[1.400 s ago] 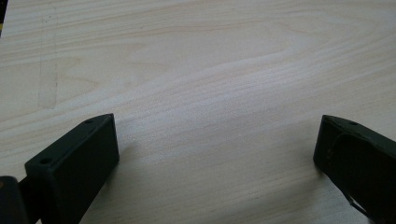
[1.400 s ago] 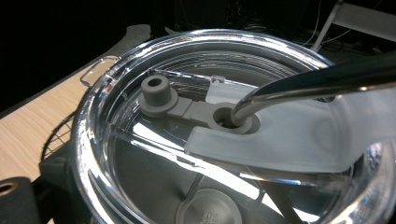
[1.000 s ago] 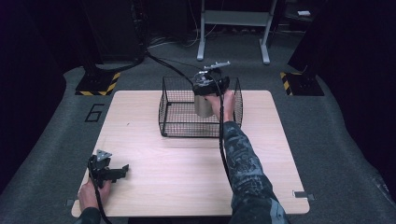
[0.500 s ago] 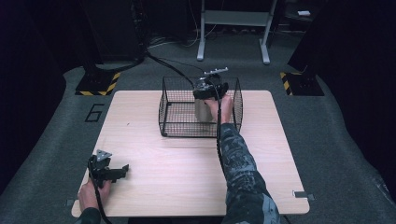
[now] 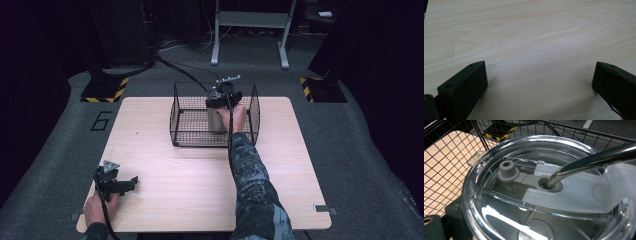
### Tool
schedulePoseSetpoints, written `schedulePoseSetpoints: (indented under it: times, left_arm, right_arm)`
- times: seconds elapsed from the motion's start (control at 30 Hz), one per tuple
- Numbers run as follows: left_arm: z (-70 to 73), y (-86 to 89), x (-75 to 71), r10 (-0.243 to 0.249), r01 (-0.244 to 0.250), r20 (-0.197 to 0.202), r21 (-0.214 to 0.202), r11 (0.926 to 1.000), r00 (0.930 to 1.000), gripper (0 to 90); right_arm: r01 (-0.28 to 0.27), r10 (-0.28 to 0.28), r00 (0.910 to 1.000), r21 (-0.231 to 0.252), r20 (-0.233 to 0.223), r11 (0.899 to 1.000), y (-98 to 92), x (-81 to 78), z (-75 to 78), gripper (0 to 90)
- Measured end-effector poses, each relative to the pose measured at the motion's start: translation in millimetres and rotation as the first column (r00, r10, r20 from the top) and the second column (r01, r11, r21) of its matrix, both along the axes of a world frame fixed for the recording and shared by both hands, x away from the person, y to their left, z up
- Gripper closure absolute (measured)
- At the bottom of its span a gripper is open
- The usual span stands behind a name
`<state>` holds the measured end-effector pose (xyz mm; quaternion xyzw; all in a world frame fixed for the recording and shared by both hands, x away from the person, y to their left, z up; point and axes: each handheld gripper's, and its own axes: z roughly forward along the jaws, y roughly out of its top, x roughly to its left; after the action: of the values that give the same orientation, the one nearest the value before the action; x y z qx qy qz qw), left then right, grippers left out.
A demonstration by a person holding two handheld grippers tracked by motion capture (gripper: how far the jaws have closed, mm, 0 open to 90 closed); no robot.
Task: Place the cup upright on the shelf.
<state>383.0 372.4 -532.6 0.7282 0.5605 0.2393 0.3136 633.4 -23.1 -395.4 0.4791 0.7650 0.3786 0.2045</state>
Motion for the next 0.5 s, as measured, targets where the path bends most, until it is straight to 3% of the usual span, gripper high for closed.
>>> schedulePoseSetpoints:
  times: [0.1,0.17,0.3,0.33,0.43,0.47,0.5]
  left_arm:
    - [-0.1,0.0,0.0,0.001,-0.001,0.001,-0.001,1.0000,1.0000,0.1]
    - [1.4,1.6,-0.3,-0.017,0.018,-0.018,0.016,0.9997,0.9997,0.1]
    - [0.2,0.6,-0.1,-0.006,0.006,-0.002,0.008,0.9999,1.0000,0.1]
    - [2.0,2.0,-0.4,-0.022,0.022,-0.028,0.014,0.9996,0.9994,0.1]
    - [0.9,0.5,-0.1,-0.006,0.006,-0.013,-0.001,1.0000,0.9999,0.1]
    - [1.1,0.6,0.0,-0.006,0.006,-0.016,0.000,1.0000,0.9999,0.0]
    - [0.5,0.2,0.0,-0.005,0.005,-0.010,-0.005,1.0000,0.9999,0.1]
  right_arm:
    - [-0.007,0.007,1.0000,0.000,0.001,1.000,2.4,1.3,-2.4,3.6]
    - [-0.009,0.009,0.9999,-0.012,-0.008,1.000,5.5,1.6,-6.0,3.6]
    - [-0.033,0.033,0.9994,-0.021,0.010,0.999,8.6,0.8,-7.5,3.6]
    - [-0.028,0.029,0.9995,-0.023,0.012,0.999,9.0,-1.0,-7.7,3.6]
    - [-0.040,0.040,0.9989,-0.036,0.022,0.999,6.5,-6.5,-10.4,3.4]
    - [-0.026,0.026,0.9995,-0.007,0.020,1.000,6.3,-8.8,-11.6,3.4]
    - [-0.028,0.029,0.9995,-0.012,0.013,1.000,3.3,-10.0,-12.9,3.4]
